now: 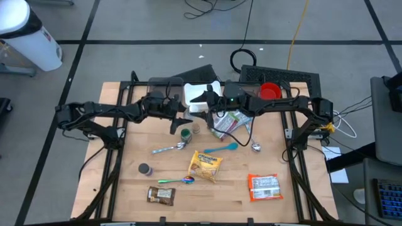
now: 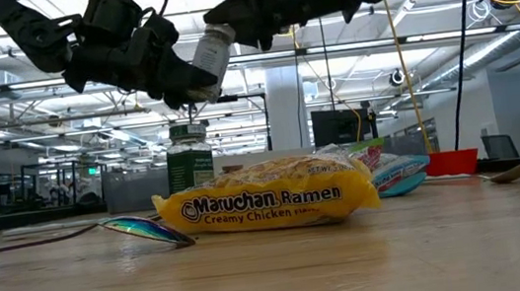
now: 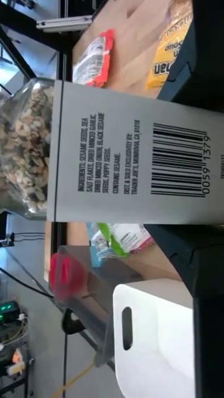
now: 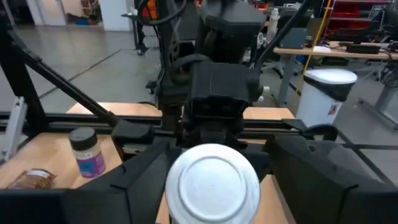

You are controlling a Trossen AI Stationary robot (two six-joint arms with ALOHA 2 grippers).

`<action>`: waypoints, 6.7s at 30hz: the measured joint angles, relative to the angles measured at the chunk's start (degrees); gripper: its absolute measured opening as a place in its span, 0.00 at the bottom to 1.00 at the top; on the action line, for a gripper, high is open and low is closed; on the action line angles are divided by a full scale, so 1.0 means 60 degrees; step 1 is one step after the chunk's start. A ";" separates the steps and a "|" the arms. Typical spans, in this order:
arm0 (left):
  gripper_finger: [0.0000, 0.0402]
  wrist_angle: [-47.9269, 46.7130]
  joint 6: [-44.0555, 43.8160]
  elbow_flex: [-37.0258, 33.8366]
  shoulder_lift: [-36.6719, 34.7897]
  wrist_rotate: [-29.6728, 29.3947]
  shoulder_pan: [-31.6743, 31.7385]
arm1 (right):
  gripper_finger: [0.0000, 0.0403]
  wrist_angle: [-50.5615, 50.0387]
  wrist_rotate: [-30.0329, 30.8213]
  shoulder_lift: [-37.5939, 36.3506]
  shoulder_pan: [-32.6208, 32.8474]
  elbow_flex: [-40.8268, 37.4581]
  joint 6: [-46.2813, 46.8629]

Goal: Pick & Place Food Item
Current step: Put the white seasoning bottle into the right black bin

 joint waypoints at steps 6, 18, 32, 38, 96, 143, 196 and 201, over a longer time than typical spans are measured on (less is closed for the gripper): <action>0.52 -0.0647 0.0263 0.0019 -0.0004 -0.0018 0.0015 | 0.71 -0.0073 0.0033 -0.0079 -0.0008 0.0005 -0.0363; 0.52 -0.5215 0.1507 0.2362 -0.0004 -0.1017 0.0004 | 0.67 -0.3671 0.0579 -0.0251 -0.0011 0.1747 -0.1788; 0.52 -0.5836 0.1988 0.2929 -0.0004 -0.1269 -0.0004 | 0.67 -0.4682 0.0536 -0.0248 -0.0073 0.1756 -0.1624; 0.52 -0.5836 0.1985 0.2929 -0.0004 -0.1340 -0.0004 | 0.67 -0.4784 0.0545 -0.0248 -0.0140 0.1756 -0.1466; 0.64 -0.5367 0.2014 0.2943 -0.0038 -0.2209 -0.0004 | 0.51 -0.5338 0.1354 -0.0219 -0.0139 0.1734 -0.1809; 0.64 -0.0862 -0.1149 -0.1893 -0.2976 -0.0207 0.0040 | 0.51 -1.1885 0.3117 -0.0248 -0.4152 0.5359 -0.2310; 0.64 -0.0387 -0.0863 -0.1880 -0.2947 -0.0233 0.0040 | 0.51 -1.1895 0.1041 0.2550 -0.5079 0.4805 -0.3465; 0.64 -0.0387 -0.0865 -0.1880 -0.2947 -0.0237 0.0040 | 0.51 -1.1489 0.1057 0.2550 -0.5129 0.4442 -0.3480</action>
